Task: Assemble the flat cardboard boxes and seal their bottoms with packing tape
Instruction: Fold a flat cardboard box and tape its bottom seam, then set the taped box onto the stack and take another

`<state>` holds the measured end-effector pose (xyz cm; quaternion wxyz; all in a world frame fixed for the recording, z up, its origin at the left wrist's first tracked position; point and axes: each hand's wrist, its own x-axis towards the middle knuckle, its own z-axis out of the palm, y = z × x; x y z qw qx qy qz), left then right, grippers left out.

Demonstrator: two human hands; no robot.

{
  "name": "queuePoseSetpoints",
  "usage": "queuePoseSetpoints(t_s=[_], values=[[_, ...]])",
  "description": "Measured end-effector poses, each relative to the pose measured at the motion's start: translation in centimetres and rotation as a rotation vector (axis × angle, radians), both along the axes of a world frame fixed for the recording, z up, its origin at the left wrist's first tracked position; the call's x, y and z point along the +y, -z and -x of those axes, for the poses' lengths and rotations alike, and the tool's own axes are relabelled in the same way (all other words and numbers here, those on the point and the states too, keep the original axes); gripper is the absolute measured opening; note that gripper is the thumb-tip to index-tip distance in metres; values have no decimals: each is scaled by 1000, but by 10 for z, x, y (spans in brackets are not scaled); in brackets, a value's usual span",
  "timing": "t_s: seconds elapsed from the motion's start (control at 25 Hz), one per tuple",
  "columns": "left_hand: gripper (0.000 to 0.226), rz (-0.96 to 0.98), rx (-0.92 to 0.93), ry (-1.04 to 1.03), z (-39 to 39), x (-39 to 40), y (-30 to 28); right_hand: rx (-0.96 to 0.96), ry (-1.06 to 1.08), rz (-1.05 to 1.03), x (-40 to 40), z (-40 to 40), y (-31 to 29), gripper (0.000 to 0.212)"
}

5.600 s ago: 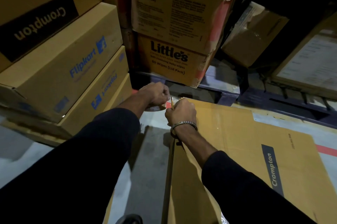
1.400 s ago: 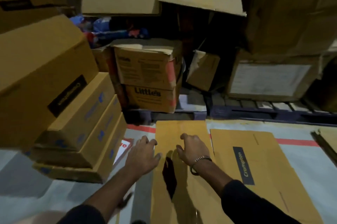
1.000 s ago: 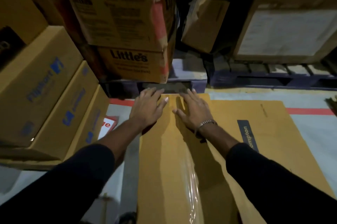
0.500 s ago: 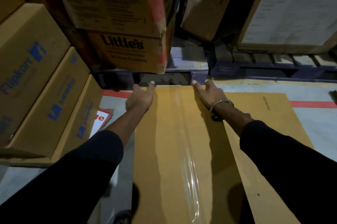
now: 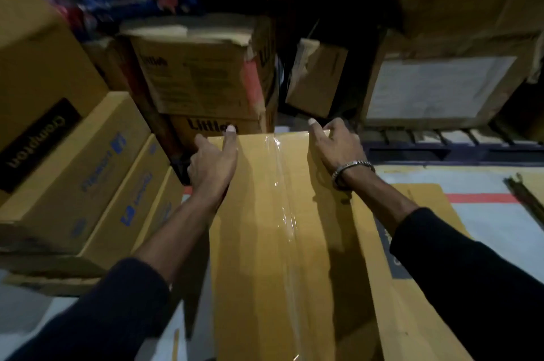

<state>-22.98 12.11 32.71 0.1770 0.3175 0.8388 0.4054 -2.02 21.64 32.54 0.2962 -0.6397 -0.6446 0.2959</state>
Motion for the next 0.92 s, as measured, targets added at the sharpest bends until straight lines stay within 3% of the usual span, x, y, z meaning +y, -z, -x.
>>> queuePoseSetpoints(t_s=[0.12, 0.24, 0.32, 0.52, 0.6, 0.8, 0.92], values=[[87, -205, -102, -52, -19, -54, -49, 103, 31, -86, -43, -14, -60, 33], [79, -322, -204, -40, -34, -114, -65, 167, -15, -95, -104, -30, -87, 40], [80, -336, -279, 10, -45, -157, -57, 168, -41, -99, -147, -41, -83, 48], [78, -252, -360, 81, -63, -231, -19, 117, -60, -60, -223, -52, -25, 40], [75, -219, -348, 143, -64, -241, -8, 42, -56, -28, -234, -51, -4, 60], [75, -183, -366, 132, -54, -229, 7, -244, -138, 28, -227, -45, -3, 135], [76, -163, -407, 100, -50, -214, 4, -438, -113, -52, -232, -36, -5, 149]])
